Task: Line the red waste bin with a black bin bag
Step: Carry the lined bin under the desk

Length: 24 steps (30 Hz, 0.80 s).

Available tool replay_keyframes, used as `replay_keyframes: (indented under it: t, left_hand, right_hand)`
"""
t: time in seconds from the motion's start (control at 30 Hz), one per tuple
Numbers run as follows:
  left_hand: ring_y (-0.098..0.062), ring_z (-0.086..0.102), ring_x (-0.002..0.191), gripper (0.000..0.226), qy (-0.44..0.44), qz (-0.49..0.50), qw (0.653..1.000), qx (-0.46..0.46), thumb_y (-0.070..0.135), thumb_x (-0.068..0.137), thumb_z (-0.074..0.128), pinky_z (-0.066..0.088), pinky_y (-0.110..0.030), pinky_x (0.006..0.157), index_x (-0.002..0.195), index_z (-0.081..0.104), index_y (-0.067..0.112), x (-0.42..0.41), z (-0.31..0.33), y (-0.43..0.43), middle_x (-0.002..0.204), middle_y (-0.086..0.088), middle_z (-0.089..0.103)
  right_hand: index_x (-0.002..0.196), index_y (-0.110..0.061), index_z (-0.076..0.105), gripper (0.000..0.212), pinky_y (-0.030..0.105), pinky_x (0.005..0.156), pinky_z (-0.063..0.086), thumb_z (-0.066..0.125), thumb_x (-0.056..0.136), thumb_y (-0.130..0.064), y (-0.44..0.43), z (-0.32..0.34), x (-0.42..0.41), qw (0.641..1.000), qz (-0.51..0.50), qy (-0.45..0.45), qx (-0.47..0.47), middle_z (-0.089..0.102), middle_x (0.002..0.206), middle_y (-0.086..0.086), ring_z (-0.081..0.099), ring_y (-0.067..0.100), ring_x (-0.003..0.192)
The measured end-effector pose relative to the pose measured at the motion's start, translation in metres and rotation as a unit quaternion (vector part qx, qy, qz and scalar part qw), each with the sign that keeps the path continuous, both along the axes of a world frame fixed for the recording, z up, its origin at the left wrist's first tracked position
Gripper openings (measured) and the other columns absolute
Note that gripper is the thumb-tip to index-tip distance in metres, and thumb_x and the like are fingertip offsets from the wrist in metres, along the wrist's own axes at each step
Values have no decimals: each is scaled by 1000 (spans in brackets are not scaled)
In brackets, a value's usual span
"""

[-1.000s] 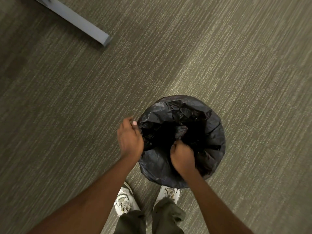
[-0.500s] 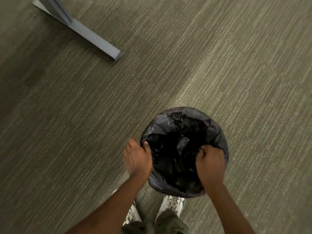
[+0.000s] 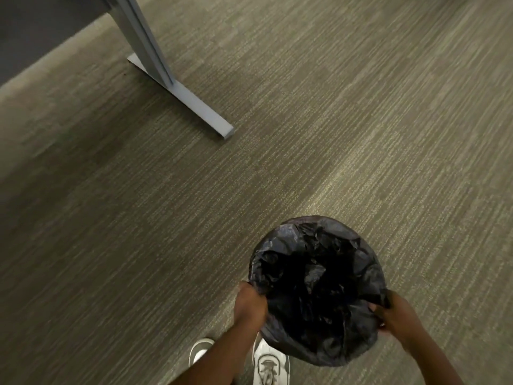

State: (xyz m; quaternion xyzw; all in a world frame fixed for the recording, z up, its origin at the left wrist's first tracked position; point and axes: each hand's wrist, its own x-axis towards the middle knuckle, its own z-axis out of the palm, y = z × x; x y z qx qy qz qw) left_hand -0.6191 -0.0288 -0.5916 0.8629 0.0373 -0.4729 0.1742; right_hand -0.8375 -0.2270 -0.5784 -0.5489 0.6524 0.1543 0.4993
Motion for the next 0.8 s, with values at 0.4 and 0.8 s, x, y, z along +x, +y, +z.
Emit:
replay_keyframes:
  t: [0.4,0.8]
  left_hand:
    - [-40,61,110,30,-34,136,985,-97,4,90,53,51,-43,91,120,59,0,99,7,48,119,-26,64]
    - [-41,61,106,33,-94,223,969,-43,13,92,50,52,-48,88,120,56,-4,233,8,88,121,-27,62]
  right_hand:
    - [101,2,62,19,43,72,52,65,83,-4,-16,15,153,967,235,-49,-89,68,88,21,65,33,79]
    - [104,5,63,27,41,76,54,61,86,-13,-5,4,355,902,391,-87,-159,68,99,27,65,38,91]
